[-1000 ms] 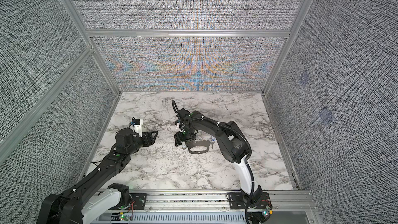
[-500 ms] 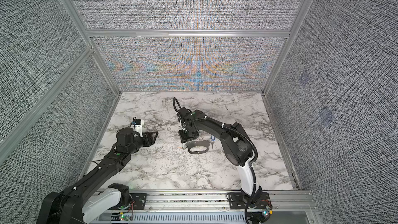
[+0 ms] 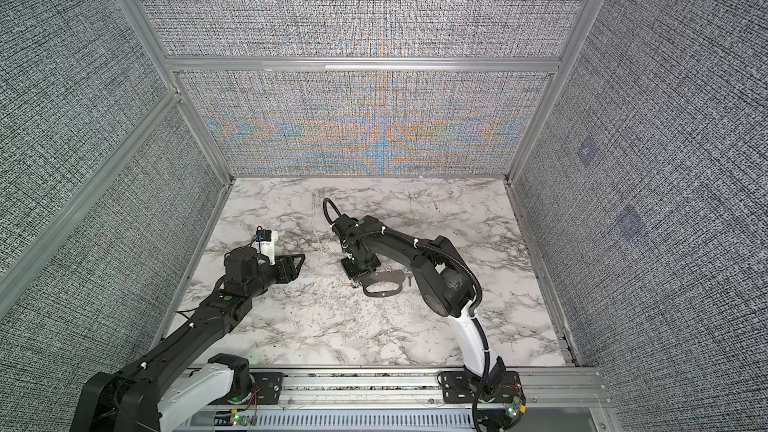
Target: Remove the keys from the keyring
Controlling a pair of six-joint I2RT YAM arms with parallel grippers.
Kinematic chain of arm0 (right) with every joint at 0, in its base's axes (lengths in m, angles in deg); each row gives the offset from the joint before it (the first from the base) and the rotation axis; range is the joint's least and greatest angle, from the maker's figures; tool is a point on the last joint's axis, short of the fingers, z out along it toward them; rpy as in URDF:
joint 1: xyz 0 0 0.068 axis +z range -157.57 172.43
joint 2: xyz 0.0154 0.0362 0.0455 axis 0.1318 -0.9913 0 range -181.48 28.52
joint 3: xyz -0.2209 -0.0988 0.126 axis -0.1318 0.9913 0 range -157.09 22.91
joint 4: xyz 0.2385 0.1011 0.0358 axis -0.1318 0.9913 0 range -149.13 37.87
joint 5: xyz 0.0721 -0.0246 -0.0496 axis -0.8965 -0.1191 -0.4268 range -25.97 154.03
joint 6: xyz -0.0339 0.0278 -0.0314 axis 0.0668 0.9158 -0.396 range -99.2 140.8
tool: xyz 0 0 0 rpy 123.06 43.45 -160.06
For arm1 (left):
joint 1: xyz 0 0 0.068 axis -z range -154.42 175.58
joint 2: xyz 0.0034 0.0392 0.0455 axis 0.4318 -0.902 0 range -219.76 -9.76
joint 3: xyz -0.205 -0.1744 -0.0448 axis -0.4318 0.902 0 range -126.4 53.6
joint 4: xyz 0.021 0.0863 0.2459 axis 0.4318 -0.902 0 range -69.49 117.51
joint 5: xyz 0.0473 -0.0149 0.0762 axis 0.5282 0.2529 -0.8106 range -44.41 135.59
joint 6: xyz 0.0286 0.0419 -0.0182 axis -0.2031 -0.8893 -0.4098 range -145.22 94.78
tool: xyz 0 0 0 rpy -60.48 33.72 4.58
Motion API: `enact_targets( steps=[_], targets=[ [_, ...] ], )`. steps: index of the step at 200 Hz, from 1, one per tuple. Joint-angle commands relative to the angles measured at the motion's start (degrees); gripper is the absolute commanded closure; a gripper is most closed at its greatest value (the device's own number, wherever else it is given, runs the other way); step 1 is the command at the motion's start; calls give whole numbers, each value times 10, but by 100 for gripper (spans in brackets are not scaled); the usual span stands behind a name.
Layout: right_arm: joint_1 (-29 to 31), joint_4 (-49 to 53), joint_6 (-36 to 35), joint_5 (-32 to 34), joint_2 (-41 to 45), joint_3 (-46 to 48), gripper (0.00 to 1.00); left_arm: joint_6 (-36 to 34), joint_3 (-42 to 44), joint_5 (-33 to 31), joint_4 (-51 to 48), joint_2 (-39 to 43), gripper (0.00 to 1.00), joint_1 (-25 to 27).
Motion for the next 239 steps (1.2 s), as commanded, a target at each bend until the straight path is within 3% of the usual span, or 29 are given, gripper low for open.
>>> enact_targets(
  steps=[1,85,179,239],
  targets=[
    [1,15,4,16,-5,-2,73,-5,-2,-1,9,-2,33,0],
    [8,19,-9,12,-17,-10,75,-4,-3,-2,5,-1,33,0],
    [21,20,-15,49,6,-7,96,-2,-8,-2,0,3,33,0],
    [24,30,-94,55,81,4,98,-3,-18,8,3,15,34,0]
  ],
)
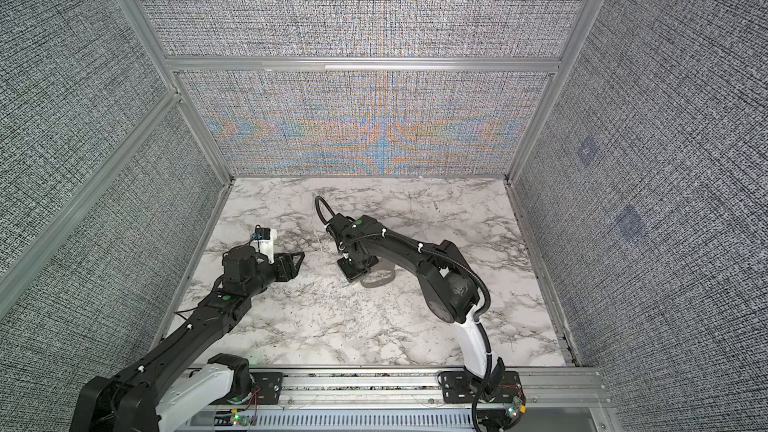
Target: Remove the keys from the keyring
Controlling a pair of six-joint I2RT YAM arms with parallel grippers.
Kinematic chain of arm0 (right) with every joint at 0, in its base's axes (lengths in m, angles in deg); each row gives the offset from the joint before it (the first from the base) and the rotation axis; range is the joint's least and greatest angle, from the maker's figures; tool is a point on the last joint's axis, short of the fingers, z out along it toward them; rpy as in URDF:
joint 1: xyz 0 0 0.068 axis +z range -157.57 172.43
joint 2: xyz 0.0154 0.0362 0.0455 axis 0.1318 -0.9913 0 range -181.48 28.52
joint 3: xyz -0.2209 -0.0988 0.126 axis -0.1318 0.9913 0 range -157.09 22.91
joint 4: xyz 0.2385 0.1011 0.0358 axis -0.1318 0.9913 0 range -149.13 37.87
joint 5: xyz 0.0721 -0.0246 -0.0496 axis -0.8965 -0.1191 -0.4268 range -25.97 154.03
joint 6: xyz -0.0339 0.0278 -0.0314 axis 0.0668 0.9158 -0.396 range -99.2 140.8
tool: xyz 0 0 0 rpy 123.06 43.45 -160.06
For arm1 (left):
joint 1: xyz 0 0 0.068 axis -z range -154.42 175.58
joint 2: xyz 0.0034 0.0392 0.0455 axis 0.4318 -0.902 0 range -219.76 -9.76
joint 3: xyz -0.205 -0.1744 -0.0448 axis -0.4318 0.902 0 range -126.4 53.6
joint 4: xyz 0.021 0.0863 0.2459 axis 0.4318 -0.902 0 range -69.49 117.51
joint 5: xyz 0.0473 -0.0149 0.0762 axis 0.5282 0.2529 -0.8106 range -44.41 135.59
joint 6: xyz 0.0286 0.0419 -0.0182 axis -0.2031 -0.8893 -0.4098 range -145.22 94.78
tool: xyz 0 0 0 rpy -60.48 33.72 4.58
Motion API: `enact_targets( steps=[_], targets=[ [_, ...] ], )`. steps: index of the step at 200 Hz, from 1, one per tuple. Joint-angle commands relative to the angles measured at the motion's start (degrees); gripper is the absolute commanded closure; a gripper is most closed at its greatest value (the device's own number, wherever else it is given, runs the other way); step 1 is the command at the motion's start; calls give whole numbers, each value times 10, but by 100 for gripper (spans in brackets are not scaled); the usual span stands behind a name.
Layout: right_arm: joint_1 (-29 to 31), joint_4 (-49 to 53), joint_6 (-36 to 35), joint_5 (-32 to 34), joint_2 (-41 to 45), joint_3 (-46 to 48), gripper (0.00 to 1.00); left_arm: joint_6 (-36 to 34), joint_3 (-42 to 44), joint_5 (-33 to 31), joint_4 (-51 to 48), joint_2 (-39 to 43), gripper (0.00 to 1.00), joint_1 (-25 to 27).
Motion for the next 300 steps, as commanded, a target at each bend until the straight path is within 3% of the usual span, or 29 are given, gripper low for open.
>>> enact_targets(
  steps=[1,54,106,143,180,300],
  targets=[
    [2,15,-53,7,33,7,97,-1,-8,9,8,4,34,0],
    [2,38,-225,-16,141,11,98,-27,-26,45,42,18,39,4],
    [0,74,-378,-59,202,15,100,-143,-3,135,136,96,44,19],
    [-3,80,-412,-63,214,17,100,-246,22,236,166,147,51,28],
    [-5,63,-441,-82,233,34,100,-276,44,325,211,154,62,45],
    [-21,-55,-506,-149,330,118,100,-356,-24,345,215,26,65,151]
  ],
)
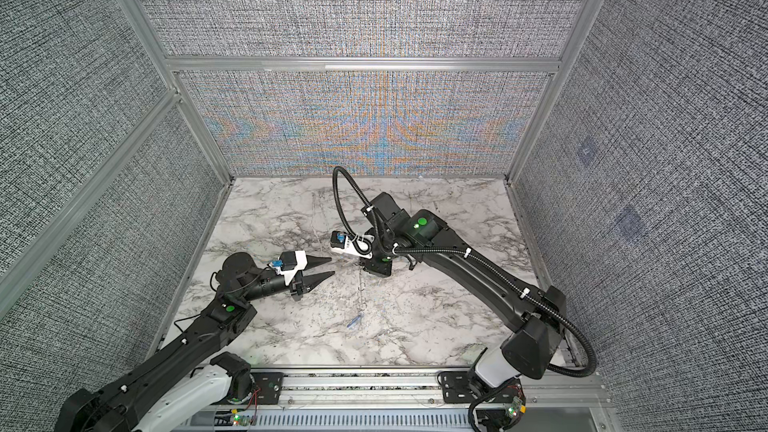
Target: Remove the keys from the keyring
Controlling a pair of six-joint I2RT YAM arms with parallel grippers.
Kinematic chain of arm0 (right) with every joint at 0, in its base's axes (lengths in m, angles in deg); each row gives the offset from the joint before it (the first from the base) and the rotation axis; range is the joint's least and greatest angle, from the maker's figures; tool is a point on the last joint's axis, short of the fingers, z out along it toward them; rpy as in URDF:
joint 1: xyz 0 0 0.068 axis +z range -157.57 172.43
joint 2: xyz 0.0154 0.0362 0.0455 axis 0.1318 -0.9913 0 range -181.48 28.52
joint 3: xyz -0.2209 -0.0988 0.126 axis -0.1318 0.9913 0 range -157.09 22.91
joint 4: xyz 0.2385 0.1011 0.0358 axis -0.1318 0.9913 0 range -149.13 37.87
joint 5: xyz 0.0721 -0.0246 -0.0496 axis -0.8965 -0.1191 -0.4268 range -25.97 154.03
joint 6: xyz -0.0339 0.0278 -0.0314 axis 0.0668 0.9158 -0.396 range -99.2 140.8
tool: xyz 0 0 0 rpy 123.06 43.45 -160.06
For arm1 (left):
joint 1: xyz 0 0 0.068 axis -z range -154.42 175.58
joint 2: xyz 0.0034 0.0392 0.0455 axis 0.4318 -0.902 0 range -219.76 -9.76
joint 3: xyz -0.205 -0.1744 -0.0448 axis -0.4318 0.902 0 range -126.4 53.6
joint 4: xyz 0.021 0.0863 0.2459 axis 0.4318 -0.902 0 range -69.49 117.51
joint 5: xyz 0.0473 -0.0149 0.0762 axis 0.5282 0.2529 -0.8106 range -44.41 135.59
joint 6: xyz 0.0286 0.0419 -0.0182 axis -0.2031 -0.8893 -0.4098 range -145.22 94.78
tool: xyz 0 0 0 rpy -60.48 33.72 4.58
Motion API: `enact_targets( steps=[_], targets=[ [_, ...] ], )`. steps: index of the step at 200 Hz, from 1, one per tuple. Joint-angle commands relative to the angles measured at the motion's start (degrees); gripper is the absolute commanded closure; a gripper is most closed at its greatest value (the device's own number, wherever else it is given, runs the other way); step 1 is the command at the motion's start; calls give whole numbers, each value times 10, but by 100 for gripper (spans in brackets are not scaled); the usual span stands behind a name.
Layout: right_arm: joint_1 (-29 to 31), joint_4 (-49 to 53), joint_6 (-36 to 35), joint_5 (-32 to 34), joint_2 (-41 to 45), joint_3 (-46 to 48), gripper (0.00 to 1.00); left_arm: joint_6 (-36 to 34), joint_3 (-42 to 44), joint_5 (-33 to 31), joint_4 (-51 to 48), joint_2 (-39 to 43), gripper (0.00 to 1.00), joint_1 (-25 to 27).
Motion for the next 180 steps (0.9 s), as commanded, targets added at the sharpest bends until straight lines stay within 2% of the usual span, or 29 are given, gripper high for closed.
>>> enact_targets(
  steps=[1,48,180],
  targets=[
    [-1,-35,-16,-24,13,11,100,-29,-21,11,4,-22,65,15],
    [0,-85,-35,-52,58,61,100,-48,-52,-6,-23,-60,75,29],
    [1,-117,-46,-74,87,89,100,-79,-100,-26,-95,-104,76,63]
  ],
)
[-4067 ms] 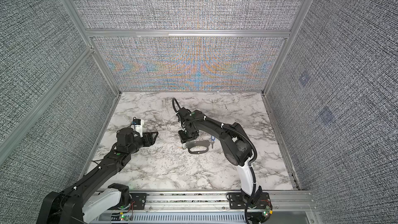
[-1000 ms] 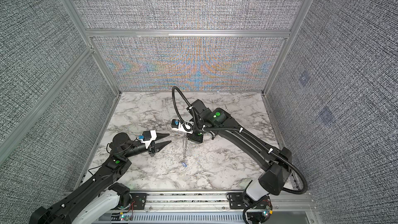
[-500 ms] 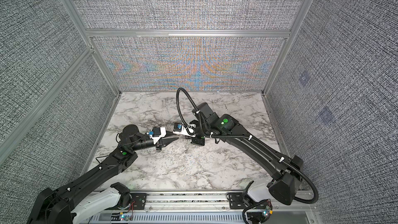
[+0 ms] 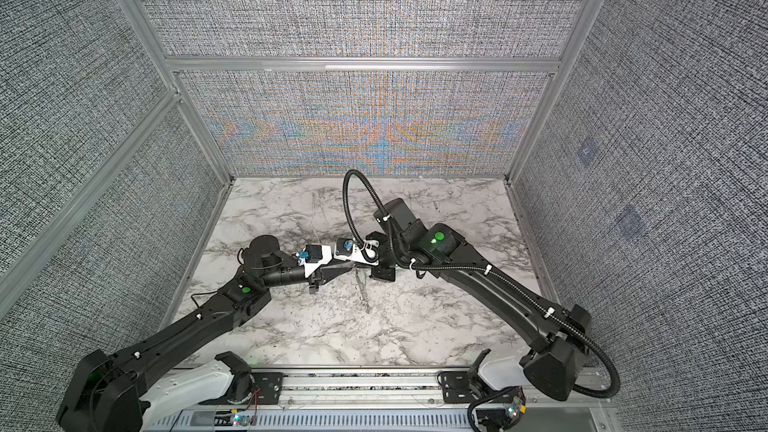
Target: Remove the keys from the keyring
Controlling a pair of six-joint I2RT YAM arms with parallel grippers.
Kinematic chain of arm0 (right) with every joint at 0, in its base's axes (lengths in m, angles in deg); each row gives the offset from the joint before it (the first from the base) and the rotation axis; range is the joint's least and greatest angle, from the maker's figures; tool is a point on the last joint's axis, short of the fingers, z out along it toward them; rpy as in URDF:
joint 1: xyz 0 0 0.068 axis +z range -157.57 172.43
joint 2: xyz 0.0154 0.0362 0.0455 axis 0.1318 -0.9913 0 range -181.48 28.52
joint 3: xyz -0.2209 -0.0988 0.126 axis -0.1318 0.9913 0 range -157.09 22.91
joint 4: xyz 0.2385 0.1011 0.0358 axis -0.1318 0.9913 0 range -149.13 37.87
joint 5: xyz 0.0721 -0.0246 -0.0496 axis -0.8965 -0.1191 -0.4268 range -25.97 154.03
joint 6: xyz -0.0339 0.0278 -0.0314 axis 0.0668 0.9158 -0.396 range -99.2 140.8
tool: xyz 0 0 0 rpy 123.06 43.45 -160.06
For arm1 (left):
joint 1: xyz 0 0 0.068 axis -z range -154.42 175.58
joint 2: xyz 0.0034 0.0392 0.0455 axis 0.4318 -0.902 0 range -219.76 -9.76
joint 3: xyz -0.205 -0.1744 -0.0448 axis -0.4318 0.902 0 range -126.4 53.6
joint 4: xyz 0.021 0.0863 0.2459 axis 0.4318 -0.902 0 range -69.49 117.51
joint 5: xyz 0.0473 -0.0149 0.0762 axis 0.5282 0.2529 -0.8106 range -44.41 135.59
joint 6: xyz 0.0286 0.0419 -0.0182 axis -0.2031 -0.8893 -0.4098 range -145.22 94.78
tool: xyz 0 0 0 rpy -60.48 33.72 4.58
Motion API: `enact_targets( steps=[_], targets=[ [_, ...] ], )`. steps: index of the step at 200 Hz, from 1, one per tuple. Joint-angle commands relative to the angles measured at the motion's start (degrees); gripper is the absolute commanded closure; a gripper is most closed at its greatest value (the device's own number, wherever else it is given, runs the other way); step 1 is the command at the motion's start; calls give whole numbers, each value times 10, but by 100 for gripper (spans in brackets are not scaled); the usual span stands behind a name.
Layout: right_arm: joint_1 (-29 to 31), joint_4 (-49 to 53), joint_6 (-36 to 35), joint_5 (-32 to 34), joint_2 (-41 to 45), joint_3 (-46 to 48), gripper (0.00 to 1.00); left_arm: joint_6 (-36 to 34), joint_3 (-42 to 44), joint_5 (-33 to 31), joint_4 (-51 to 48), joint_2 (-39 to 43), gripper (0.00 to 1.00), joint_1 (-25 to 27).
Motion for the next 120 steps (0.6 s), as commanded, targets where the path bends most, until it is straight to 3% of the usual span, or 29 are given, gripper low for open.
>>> enact_targets(
  steps=[1,40,120],
  targets=[
    [1,-19,-8,-18,5,2,100,-7,-7,-6,-12,-6,75,3],
    [0,-27,-9,-22,11,9,100,-12,-14,-4,-15,-15,80,10],
    [0,-37,-10,-25,13,20,100,-3,-5,29,14,-6,100,14]
  ],
)
